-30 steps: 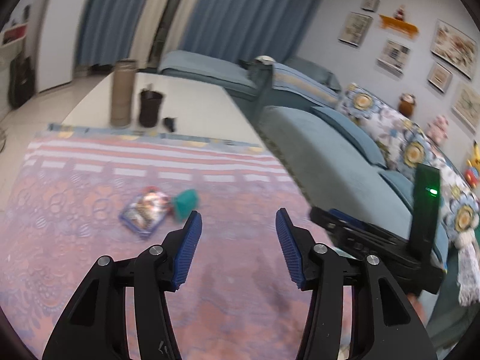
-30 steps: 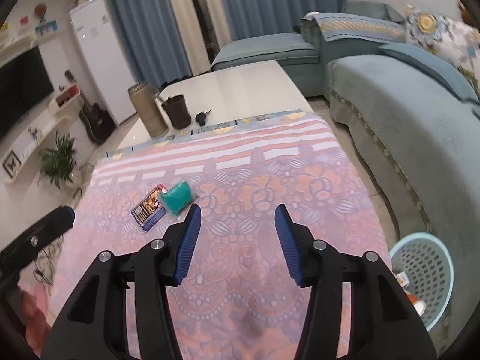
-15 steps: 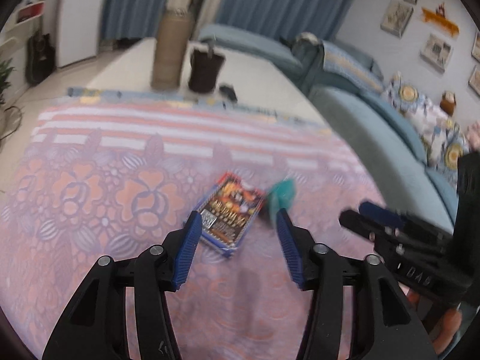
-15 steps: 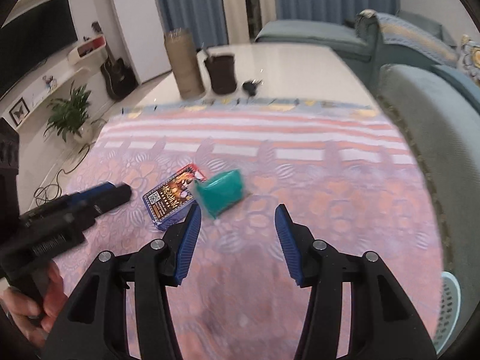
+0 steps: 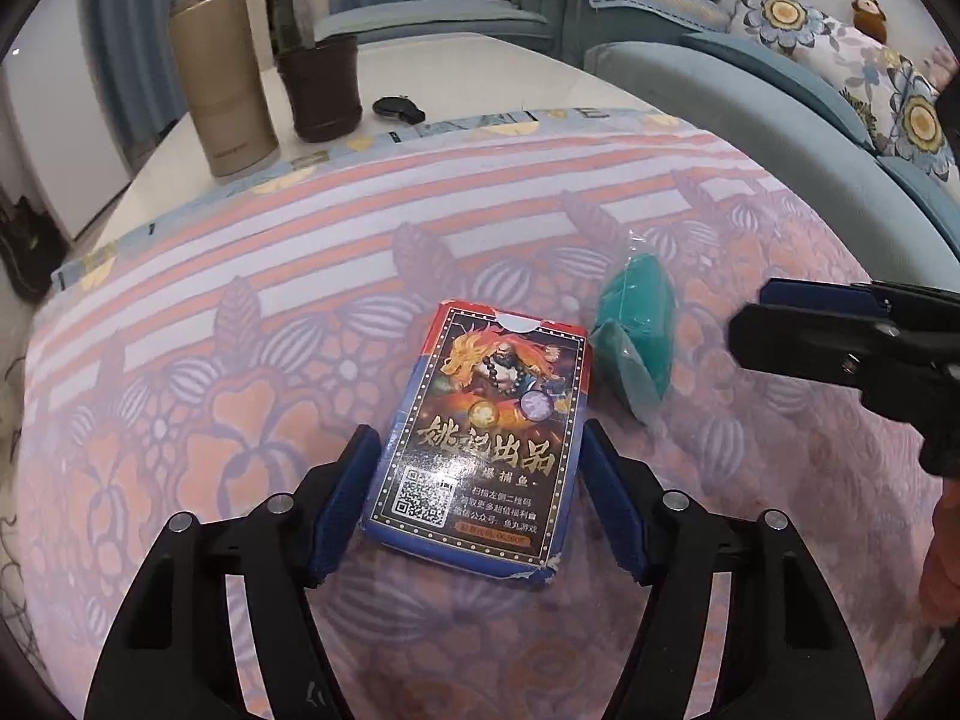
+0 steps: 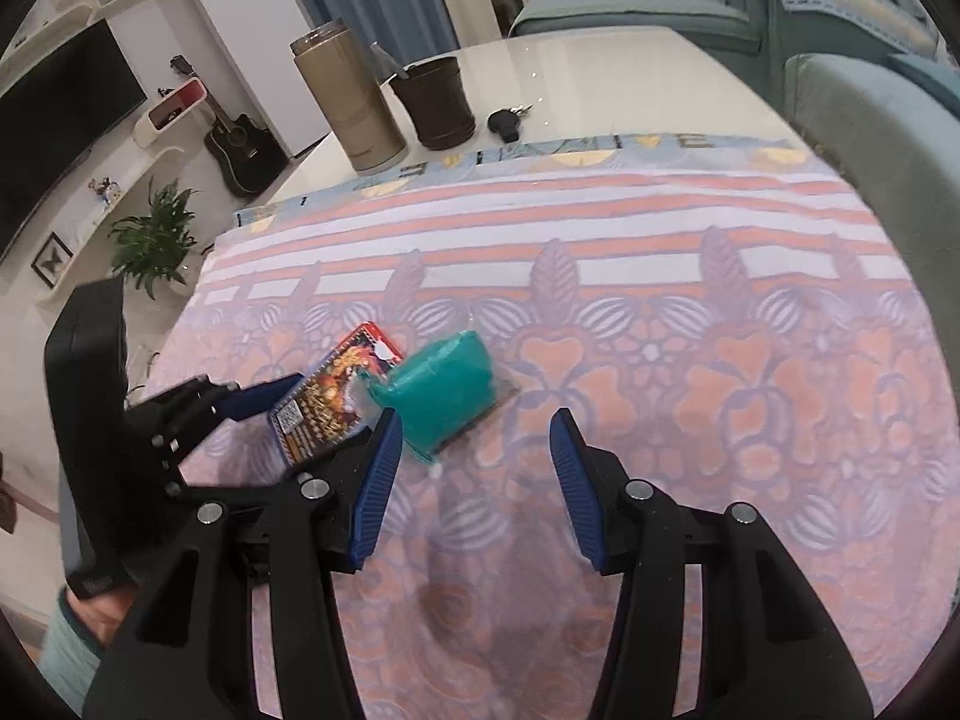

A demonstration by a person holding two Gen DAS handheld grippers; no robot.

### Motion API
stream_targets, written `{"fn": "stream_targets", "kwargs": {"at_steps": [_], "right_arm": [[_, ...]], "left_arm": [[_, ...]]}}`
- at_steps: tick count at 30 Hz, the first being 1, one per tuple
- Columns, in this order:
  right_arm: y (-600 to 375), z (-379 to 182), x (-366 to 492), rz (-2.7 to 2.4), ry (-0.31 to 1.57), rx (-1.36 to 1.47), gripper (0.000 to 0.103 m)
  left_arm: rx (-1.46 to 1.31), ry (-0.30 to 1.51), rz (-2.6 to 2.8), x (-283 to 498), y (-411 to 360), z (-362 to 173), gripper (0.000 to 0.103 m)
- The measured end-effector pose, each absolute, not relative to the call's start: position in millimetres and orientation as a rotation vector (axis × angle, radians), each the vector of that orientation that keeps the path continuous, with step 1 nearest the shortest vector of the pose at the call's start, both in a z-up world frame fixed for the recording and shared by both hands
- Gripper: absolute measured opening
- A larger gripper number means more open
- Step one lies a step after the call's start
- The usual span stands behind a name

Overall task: Collect trash
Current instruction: 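Grasp the blue card box with the left tool while the right tool grasps the teal bag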

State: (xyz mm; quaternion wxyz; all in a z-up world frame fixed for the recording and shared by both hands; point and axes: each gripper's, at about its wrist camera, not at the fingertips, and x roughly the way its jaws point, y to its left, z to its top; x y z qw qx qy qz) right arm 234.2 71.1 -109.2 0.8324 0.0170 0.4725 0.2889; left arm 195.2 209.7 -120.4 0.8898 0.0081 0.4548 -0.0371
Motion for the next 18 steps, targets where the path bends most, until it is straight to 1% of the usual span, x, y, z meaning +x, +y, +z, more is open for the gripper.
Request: {"fn": "stream_targets", "kwargs": {"at_steps": [5,10,14,18], "right_arm": [[88,-117,246,0.619,1.06,0.084,0.048],[105,-139,256,0.625,1.143,0.115,0.048],[119,-141,255,0.624,1.129,0.068,0.048],[133,-141,263,0.626,1.134,0.07,0.058]], "left_arm": [[-0.097,0.915,0.049,170,232,-118,0.062],[-0.193,0.88,0.125,145,255,-115,0.061],[-0.269,0.848,0.154,138,270,-112,0.061],[-0.283,0.835,0.158,136,272,-112,0.061]]}}
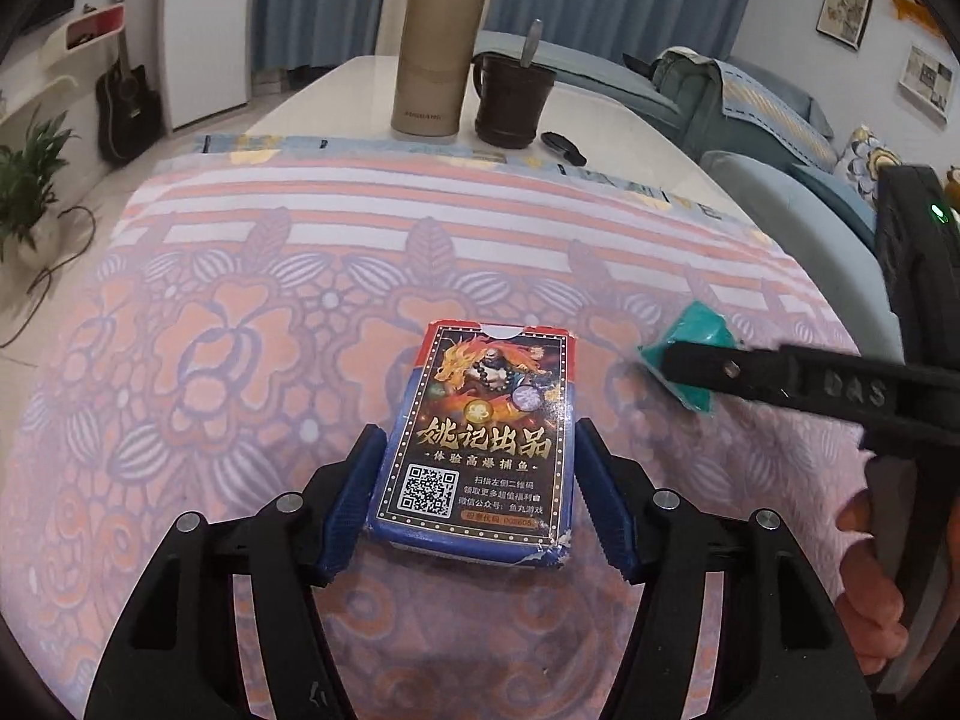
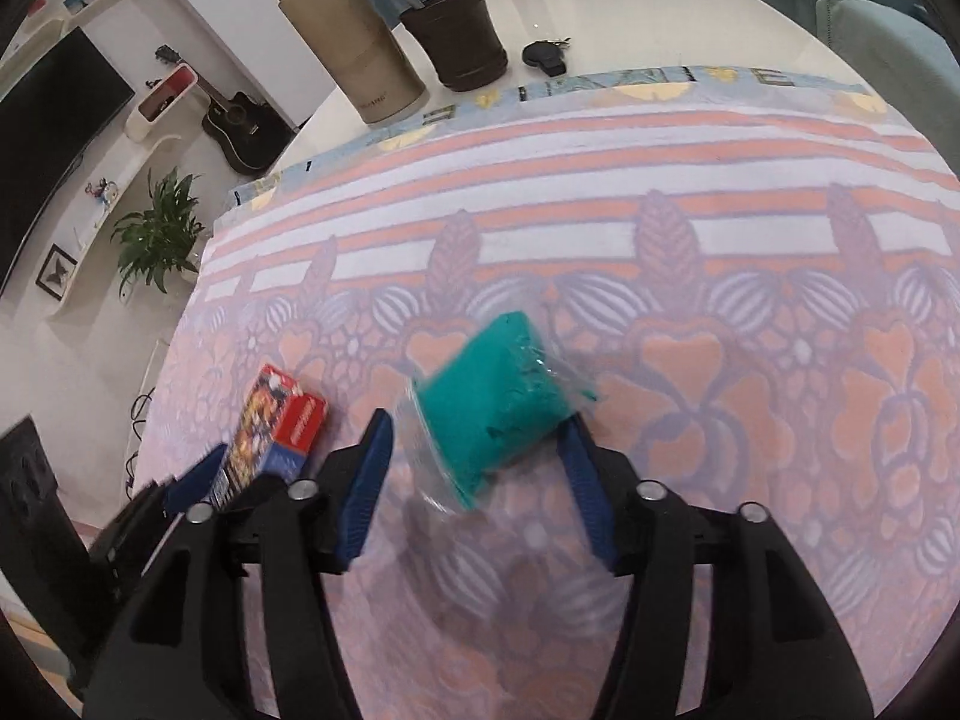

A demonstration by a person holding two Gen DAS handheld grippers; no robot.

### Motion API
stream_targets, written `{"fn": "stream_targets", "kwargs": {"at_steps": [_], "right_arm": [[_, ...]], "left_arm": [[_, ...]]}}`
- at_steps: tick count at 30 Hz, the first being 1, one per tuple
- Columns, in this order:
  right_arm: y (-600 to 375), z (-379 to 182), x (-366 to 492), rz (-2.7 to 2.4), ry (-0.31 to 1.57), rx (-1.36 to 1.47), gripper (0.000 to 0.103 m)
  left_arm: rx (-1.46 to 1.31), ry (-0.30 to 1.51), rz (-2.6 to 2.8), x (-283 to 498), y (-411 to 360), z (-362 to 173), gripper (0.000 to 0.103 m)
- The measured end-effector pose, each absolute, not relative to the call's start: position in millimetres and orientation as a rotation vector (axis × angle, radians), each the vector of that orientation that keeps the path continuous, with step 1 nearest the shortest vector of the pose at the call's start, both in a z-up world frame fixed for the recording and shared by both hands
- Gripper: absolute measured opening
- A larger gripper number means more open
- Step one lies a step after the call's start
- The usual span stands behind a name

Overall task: Collect trash
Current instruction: 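Grasp the blue card box with the left tool while the right tool grasps the teal bag, then carry the card box over the wastebasket and open the left tool while the right tool drops the teal bag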

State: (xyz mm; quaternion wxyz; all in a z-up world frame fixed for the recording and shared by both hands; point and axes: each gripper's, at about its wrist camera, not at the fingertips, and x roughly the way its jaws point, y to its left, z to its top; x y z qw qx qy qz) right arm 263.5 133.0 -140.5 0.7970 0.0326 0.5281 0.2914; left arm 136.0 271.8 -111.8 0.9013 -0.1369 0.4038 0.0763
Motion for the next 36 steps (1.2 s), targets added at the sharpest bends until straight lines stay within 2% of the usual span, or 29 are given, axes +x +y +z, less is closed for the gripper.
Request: {"fn": "stream_targets", "kwargs": {"at_steps": [7,8,10,19,30,36], "right_arm": [[151,-141,272,0.605,1.103,0.033,0.061],[153,-141,269,0.593,1.088,0.001,0.057],[155,-141,262,0.571,1.058,-0.075,0.038],[83,-100,230,0.564,0.974,-0.026,0.036],[-84,-20,166,0.354,0.807,0.08,0.036],[-188,-4,141,0.193,0.773,0.173,0.036]], "left_arm": [[-0.305,0.822,0.158,136,276,-112,0.061],[-0.297,0.819,0.16,136,274,-112,0.061],[-0.283,0.812,0.158,136,272,-110,0.059],[-0.29,0.784,0.068,119,236,-92,0.057],[-0.223,0.689,-0.238,101,96,-23,0.055],[-0.162,0.656,-0.385,102,12,8,0.055]]}}
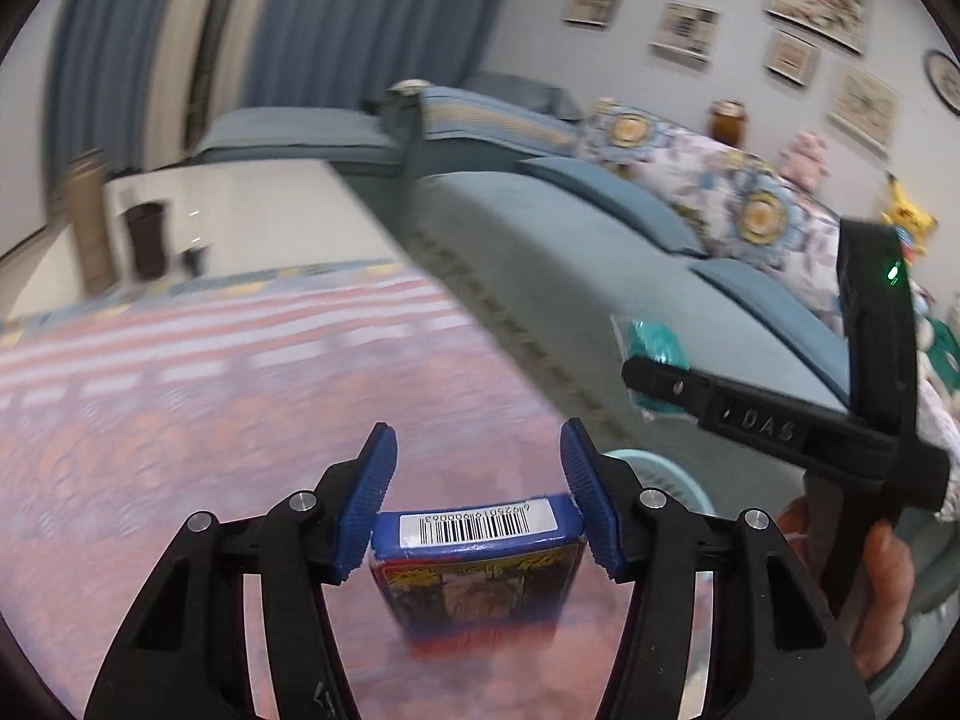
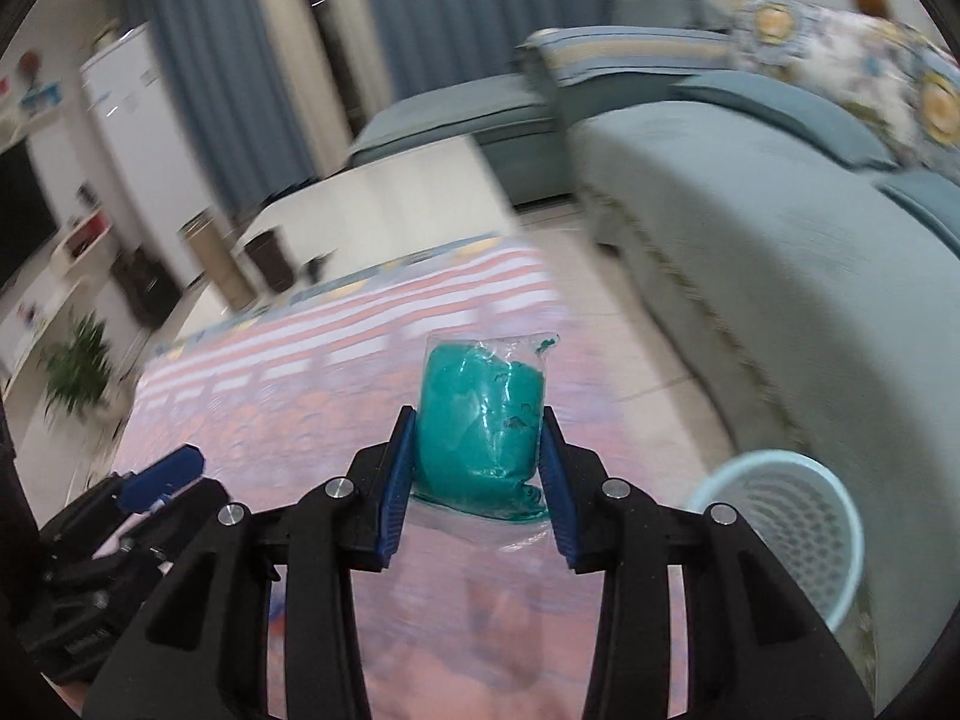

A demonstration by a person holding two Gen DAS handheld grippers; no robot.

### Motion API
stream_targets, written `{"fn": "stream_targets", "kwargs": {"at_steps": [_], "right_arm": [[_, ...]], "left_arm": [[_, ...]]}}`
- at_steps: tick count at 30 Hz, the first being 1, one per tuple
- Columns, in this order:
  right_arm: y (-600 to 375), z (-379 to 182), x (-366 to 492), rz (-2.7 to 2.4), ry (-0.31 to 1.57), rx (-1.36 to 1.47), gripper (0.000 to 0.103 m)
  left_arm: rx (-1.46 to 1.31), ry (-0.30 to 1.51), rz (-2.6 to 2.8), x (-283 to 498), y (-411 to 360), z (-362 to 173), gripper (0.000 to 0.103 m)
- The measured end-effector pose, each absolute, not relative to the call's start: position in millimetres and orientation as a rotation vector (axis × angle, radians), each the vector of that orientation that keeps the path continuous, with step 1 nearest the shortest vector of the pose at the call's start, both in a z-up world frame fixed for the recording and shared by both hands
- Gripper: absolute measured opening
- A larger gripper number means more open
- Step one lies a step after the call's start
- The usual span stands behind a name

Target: Collect trash

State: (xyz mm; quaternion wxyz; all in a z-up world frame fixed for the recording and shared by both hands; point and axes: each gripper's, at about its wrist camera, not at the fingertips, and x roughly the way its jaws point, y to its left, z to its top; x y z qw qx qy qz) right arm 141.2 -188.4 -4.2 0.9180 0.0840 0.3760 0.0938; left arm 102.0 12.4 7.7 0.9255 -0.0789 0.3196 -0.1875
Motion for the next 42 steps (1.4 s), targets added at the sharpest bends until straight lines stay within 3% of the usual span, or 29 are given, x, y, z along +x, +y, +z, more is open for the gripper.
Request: {"fn": "stream_targets", "kwargs": {"at_steps": [10,23,26,29,35,42], "right_arm": [[-340,-50,110,-0.041,0.835,0.355,0.036],[-409,-143,111,-0.177,1.03,0.477,0.038],[-412,-150,114,-0.184,1.036,0.49,0.04],[-415,-150,113,-0.197,1.028,0.483,0.049],[-405,-133,97,-0.17,0.978,0.455,0.049],[-370,-82,57,-0.146,0.852,0.405,0.05]], "left_arm": [[-0.085,0.697,-0.609,124,-123,2,0.055],[-0.023,0.92,-0.714,178,-252,-90,0.055],[-0.025,0.944,-0.728,185,-256,-103,0.053],[-0.049,0.951,-0.727,189,-249,-104,0.058],[-0.051,0.934,-0.719,177,-226,-89,0.058],[-0.069,0.792,-0.648,119,-176,-35,0.073]]}}
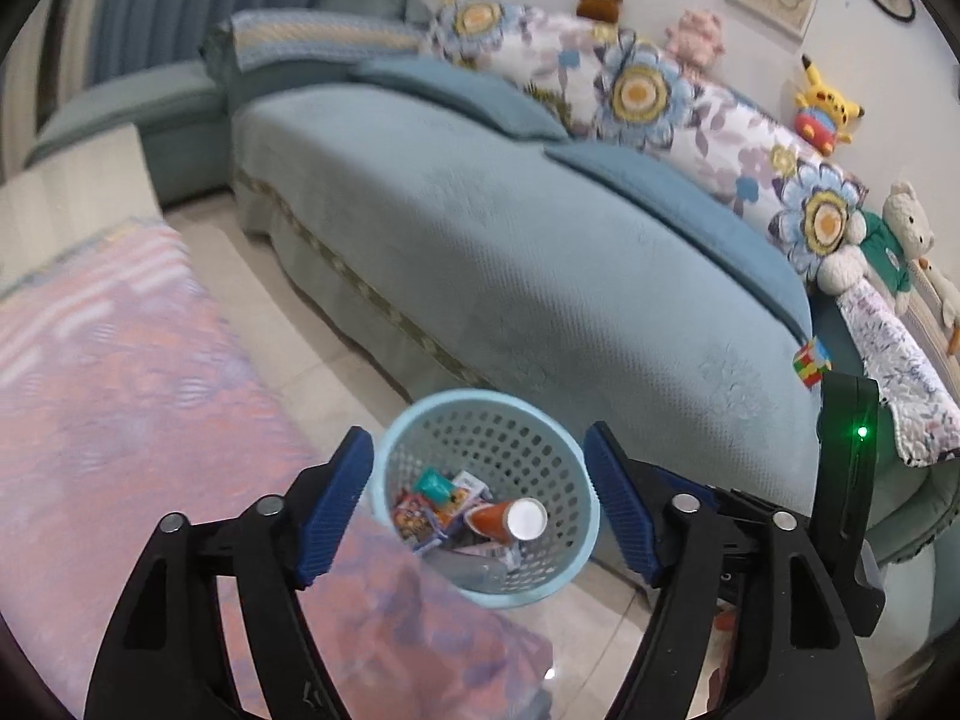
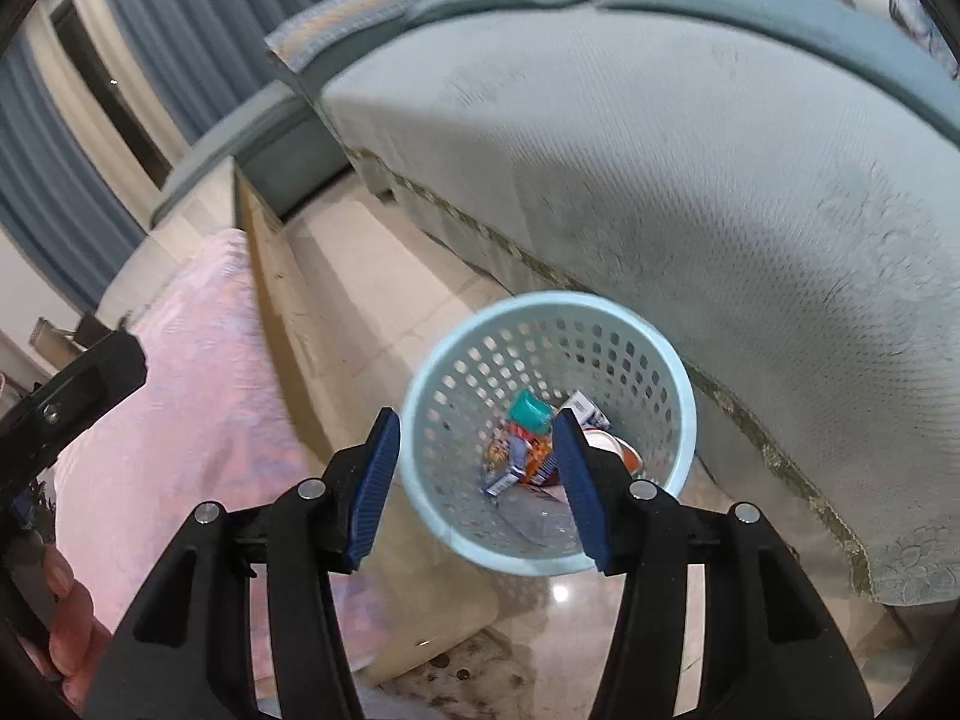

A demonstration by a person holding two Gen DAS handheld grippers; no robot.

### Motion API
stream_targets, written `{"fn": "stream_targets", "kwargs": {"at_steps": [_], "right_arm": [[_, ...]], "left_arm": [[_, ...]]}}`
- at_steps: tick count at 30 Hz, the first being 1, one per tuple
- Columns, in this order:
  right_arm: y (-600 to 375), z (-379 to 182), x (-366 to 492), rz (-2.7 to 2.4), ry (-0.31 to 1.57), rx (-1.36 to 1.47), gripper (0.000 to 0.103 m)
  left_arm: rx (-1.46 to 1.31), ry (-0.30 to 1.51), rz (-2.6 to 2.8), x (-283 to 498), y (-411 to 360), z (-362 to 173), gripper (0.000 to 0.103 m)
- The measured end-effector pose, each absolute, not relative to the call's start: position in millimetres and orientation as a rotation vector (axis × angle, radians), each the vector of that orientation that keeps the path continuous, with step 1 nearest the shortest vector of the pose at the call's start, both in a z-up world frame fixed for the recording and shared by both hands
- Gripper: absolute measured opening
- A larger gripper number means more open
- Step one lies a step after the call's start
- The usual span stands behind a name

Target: Collect trash

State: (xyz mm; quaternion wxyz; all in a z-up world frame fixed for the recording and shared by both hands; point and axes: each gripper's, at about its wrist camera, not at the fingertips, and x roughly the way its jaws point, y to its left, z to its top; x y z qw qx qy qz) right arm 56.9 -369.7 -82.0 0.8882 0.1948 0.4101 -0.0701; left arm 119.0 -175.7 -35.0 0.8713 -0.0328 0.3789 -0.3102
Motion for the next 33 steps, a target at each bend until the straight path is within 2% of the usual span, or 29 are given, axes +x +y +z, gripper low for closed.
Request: {"fn": "stream_targets", "kwargs": {"at_steps": [3,7,9,13,16,17,25,33], "right_arm": [[-347,-56,41,-0.16,0.791,0.367,0.051],[-316,-20,22,-0.195,0.702,0.245,0.051],[-300,-3,12,-0.22,0.645,0.19,0.059],[-278,14,-3,-0.264,0.558,0.117,0.06],[-267,17,-17,-0.34,0.484,0.075,0.064],[-266,19,-19,-0.345,0.473,0.074,0.068],[-263,15,-37,-0.39,0.38,0.078,0.068],[-266,7,-39,-0.397,0.38,0.085,0.069]], "left_arm": [[-0.071,0.718,-0.576,92,-156,-13,0.081],[-0.046,0.61,-0.456,56,-132,9,0.083],[-0.063,0.555,-0.401,38,-120,16,0.087],[-0.097,0.478,-0.33,20,-107,17,0.088],[-0.113,0.449,-0.301,14,-100,16,0.089],[-0.122,0.451,-0.301,15,-97,15,0.09],[-0.079,0.428,-0.255,14,-89,15,0.09],[-0.08,0.417,-0.245,13,-88,17,0.091]]}}
